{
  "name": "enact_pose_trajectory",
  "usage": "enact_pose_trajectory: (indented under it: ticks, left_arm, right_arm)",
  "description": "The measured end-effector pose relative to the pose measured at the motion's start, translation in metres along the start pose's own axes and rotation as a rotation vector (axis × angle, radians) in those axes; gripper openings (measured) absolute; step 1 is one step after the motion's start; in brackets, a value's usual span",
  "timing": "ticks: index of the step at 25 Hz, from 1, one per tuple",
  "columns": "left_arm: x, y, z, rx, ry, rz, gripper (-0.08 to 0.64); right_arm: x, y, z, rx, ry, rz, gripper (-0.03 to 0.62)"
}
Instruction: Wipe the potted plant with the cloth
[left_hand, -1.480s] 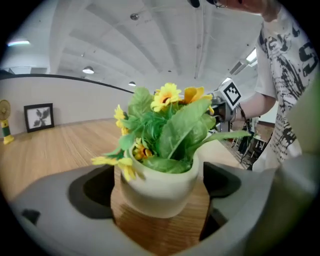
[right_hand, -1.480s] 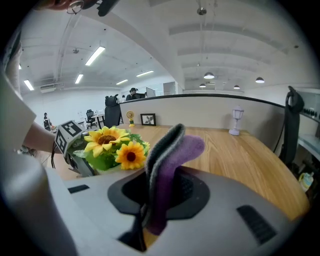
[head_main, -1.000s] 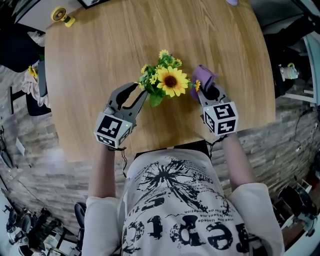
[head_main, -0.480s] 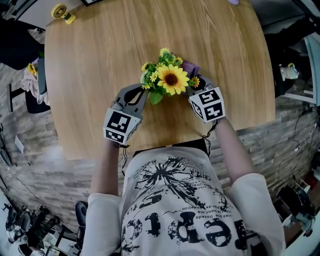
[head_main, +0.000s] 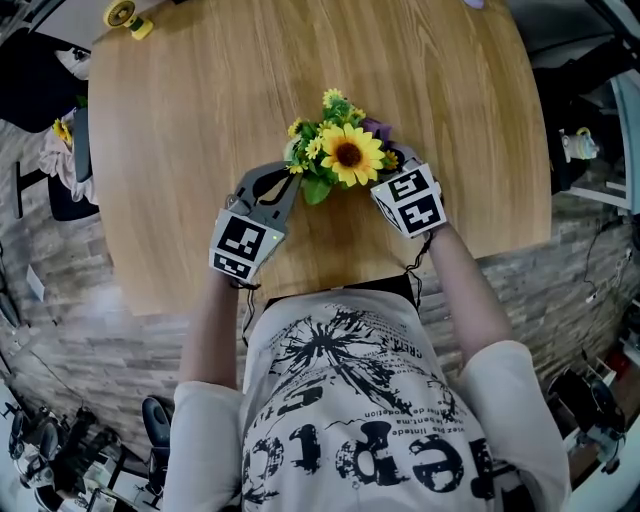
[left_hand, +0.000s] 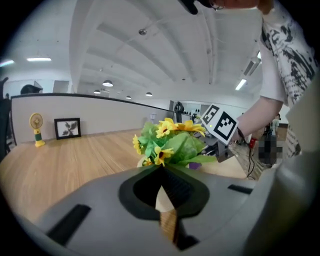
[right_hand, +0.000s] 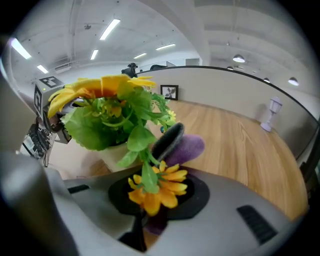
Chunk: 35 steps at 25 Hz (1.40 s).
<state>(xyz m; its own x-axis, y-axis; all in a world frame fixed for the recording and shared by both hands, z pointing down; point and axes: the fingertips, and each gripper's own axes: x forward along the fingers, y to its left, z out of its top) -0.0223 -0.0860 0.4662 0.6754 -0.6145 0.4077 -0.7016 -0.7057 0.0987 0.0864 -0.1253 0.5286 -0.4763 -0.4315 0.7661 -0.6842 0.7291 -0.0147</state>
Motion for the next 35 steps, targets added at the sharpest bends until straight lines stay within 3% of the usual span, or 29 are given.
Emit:
enact_pose_trajectory:
  ticks: [12,20,28,32,35]
  left_arm:
    - [-0.003,0.0,0.002,0.022,-0.04,-0.024,0.003]
    - [-0.002,0.0,0.001,0.017,-0.066,-0.037,0.002]
    - [-0.002,-0.001,0.002,-0.001,-0.061,-0.085,0.003]
    - [-0.002,-0.001,0.003,0.0,-0.06,-0.097,0.002]
    - [-0.002,-0.001,0.004,-0.002,-0.064,-0.095,0.003]
  right_arm:
    - [-0.018,0.036,-0.019,0.041,0.059,-0.002,0.071]
    - [-0.022,0.069,-0.028,0.145,0.08,-0.025,0.071]
    - [-0.015,0.101,-0.021,0.187,0.129,0.029,0.072]
    - [-0.01,0.119,-0.015,0.175,0.192,0.1,0.072]
    - [-0.007,0.131,-0.009,0.225,0.206,0.143,0.072]
